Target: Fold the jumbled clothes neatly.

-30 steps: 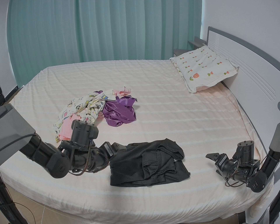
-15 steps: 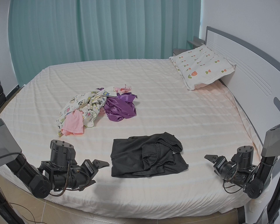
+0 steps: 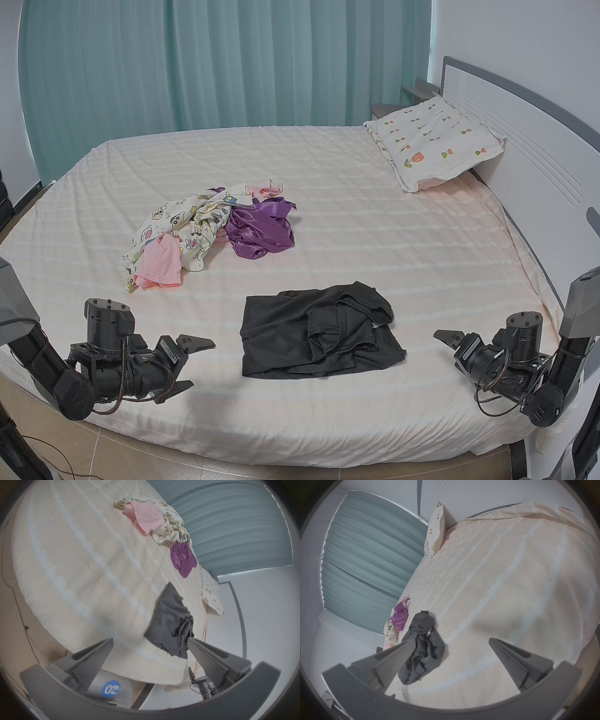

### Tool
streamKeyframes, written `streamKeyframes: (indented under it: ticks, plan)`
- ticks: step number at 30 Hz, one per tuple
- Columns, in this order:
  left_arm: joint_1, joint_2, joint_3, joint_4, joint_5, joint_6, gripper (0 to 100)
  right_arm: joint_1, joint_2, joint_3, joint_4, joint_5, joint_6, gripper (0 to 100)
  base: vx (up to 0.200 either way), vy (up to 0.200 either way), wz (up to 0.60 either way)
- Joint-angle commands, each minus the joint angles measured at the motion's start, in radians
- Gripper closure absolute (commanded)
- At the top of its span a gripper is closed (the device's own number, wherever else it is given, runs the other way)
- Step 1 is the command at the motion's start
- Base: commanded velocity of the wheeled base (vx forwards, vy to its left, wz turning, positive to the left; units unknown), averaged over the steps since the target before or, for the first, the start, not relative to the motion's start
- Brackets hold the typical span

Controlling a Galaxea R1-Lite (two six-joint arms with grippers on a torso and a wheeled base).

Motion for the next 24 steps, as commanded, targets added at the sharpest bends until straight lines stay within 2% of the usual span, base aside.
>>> streamKeyframes:
  ticks: [1, 8, 10, 13, 16, 24]
  plan:
    - [0.077, 0.015, 0.005, -0.025, -0.035, -0.001, 0, 0.007, -0.038, -0.034, 0.001, 0.002, 0.000, 0, 0.000, 0.200, 0.00]
    - [0.133, 0.027, 0.011, -0.041, -0.116, -0.001, 0, 0.041, -0.023, -0.146, 0.021, 0.002, -0.009, 0, 0.000, 0.200, 0.00]
    - [0.140, 0.034, 0.018, -0.047, -0.125, 0.001, 0, 0.044, -0.014, -0.188, 0.048, 0.007, -0.014, 0, 0.000, 0.200, 0.00]
    - [0.146, 0.054, 0.038, -0.087, -0.147, 0.001, 0, 0.087, 0.000, -0.333, 0.177, 0.005, -0.009, 0, 0.000, 0.200, 0.00]
    - [0.144, 0.080, 0.072, -0.150, -0.167, 0.001, 0, 0.087, 0.037, -0.378, 0.199, 0.008, 0.006, 0, 0.000, 0.200, 0.00]
    - [0.136, 0.147, 0.129, -0.329, -0.163, 0.009, 0, 0.087, 0.101, -0.421, 0.196, -0.020, 0.024, 0, 0.000, 0.000, 0.00]
